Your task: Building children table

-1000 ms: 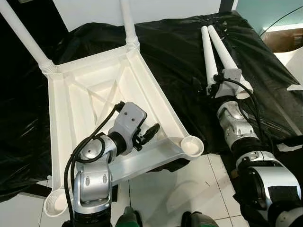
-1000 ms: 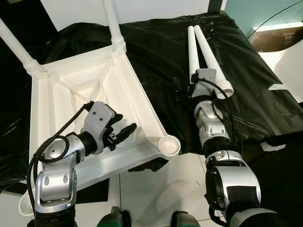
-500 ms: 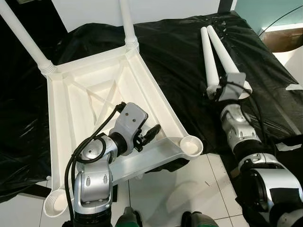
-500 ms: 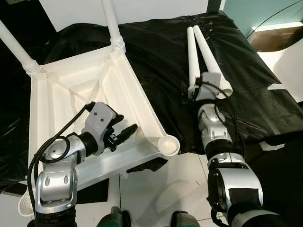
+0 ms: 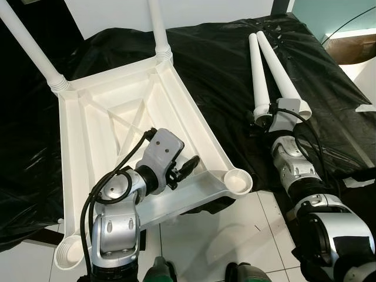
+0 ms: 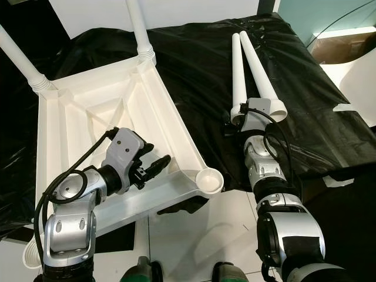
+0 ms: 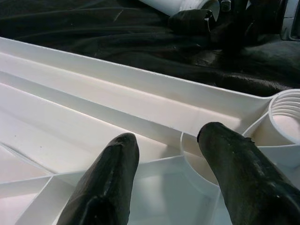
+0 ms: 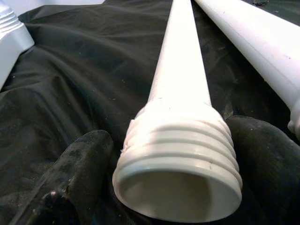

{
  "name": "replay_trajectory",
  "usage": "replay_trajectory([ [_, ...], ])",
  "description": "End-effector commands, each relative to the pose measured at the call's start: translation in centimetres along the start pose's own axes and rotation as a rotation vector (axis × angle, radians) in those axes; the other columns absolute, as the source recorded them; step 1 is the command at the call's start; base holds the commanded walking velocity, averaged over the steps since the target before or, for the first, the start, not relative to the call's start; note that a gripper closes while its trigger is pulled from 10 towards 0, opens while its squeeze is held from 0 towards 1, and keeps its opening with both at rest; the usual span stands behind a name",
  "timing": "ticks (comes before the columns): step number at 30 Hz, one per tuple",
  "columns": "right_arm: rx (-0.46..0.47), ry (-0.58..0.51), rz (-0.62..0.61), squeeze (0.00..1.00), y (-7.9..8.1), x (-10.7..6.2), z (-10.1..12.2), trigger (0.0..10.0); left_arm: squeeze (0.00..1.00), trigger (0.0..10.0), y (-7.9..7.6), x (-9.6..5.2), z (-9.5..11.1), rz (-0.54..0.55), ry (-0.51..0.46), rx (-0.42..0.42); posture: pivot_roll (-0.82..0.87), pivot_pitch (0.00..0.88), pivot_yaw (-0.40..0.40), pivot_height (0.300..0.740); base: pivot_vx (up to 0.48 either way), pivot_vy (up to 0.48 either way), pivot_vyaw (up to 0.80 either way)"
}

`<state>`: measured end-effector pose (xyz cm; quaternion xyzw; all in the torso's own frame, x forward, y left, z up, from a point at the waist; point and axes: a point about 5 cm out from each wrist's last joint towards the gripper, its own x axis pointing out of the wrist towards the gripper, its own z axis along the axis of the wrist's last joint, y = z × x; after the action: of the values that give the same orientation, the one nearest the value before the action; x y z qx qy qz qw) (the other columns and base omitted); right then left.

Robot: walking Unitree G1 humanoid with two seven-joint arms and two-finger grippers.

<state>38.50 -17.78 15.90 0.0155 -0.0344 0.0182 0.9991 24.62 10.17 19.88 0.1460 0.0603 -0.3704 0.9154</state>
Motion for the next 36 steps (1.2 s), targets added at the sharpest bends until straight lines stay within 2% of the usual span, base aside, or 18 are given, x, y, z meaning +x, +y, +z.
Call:
replay_trajectory([
  [1, -0.003, 0.029, -0.002, 0.00, 0.2, -0.3, -0.8, 10.0, 0.00, 10.0, 0.2, 0.0, 0.0, 0.242, -0.020, -0.059, 0.16, 0.166, 0.057, 0.740, 0.000, 0.000, 0.00],
  [5, -0.031, -0.023, 0.001, 0.00, 0.3, -0.3, 0.0, 10.0, 0.00, 10.0, 0.2, 0.0, 0.0, 0.242, -0.021, -0.058, 0.16, 0.166, 0.057, 0.740, 0.000, 0.000, 0.00],
  [6, -0.048, -0.085, 0.001, 0.00, 0.5, -0.3, 0.9, 10.0, 0.00, 10.0, 0.2, 0.0, 0.0, 0.242, -0.022, -0.058, 0.16, 0.166, 0.057, 0.740, 0.000, 0.000, 0.00],
  [7, -0.042, -0.215, 0.005, 0.00, 1.0, -0.4, 3.0, 10.0, 0.00, 10.0, 0.2, 0.0, 0.0, 0.243, -0.022, -0.059, 0.16, 0.165, 0.055, 0.740, 0.000, 0.000, 0.00],
  [8, -0.042, -0.215, 0.005, 0.00, 1.0, -0.4, 3.0, 10.0, 0.00, 10.0, 0.2, 0.0, 0.0, 0.243, -0.022, -0.059, 0.16, 0.165, 0.055, 0.740, 0.000, 0.000, 0.00],
  [11, -0.021, -0.302, 0.026, 0.00, 1.7, -0.4, 4.6, 10.0, 0.00, 10.0, 0.2, 0.0, 0.0, 0.242, -0.022, -0.058, 0.15, 0.162, 0.056, 0.740, 0.000, 0.000, 0.00],
  [13, -0.016, -0.310, 0.035, 0.00, 1.9, -0.4, 4.7, 10.0, 0.00, 10.0, 0.2, 0.1, 0.0, 0.241, -0.022, -0.058, 0.15, 0.162, 0.056, 0.740, 0.000, 0.000, 0.00],
  [18, 0.002, -0.262, 0.118, 0.00, 3.3, -0.3, 4.0, 10.0, 0.00, 10.0, 0.3, 0.1, 0.0, 0.241, -0.023, -0.057, 0.16, 0.162, 0.055, 0.740, 0.000, 0.000, 0.00],
  [23, 0.006, -0.186, 0.149, 0.00, 3.8, -0.4, 2.5, 10.0, 0.00, 10.0, 0.3, 0.1, 0.0, 0.244, -0.023, -0.058, 0.16, 0.163, 0.054, 0.740, 0.000, 0.000, 0.00],
  [27, -0.006, -0.102, 0.110, 0.00, 3.5, -0.5, 1.2, 10.0, 0.00, 10.0, 0.3, 0.1, 0.0, 0.243, -0.022, -0.058, 0.16, 0.163, 0.054, 0.740, 0.000, 0.000, 0.00],
  [36, -0.060, -0.032, 0.022, 0.00, 2.5, -0.5, 0.0, 10.0, 0.00, 10.0, 0.3, 0.1, 0.1, 0.239, -0.023, -0.059, 0.15, 0.161, 0.057, 0.740, 0.000, 0.000, 0.00],
])
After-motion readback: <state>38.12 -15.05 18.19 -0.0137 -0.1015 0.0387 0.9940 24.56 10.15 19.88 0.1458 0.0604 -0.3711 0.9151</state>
